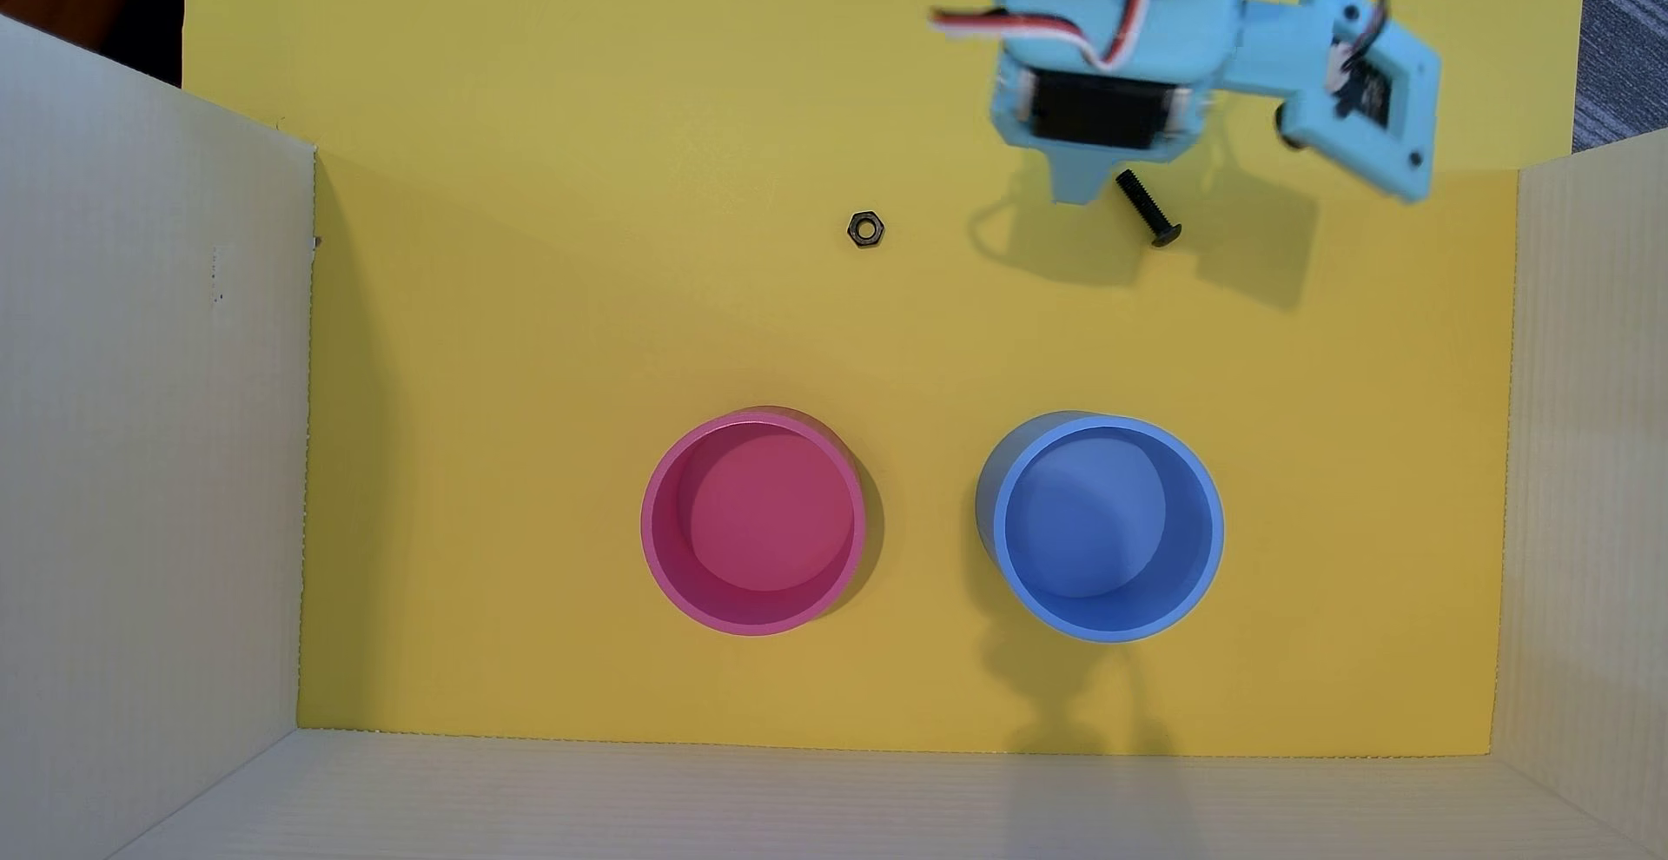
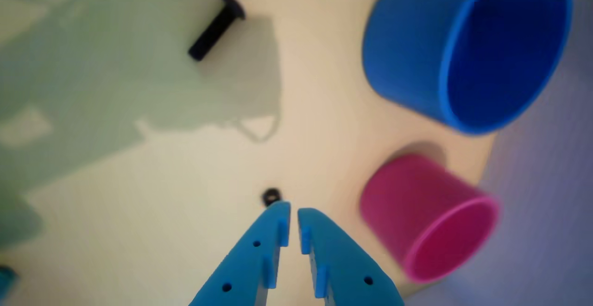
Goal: Pick up the bolt and place it in the pink box
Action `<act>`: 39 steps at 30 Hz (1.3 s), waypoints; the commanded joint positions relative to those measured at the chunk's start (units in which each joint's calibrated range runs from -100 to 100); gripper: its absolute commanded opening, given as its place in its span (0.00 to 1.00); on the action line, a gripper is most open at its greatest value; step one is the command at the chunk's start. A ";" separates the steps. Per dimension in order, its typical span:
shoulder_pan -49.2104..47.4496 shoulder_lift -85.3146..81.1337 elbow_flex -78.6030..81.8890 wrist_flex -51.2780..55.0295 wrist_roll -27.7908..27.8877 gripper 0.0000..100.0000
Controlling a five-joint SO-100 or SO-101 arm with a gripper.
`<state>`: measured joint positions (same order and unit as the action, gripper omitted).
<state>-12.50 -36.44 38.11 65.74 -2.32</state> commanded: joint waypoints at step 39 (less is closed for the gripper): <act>-11.26 25.50 -21.78 22.85 32.04 0.02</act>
<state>-23.37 -10.85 14.86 91.26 29.72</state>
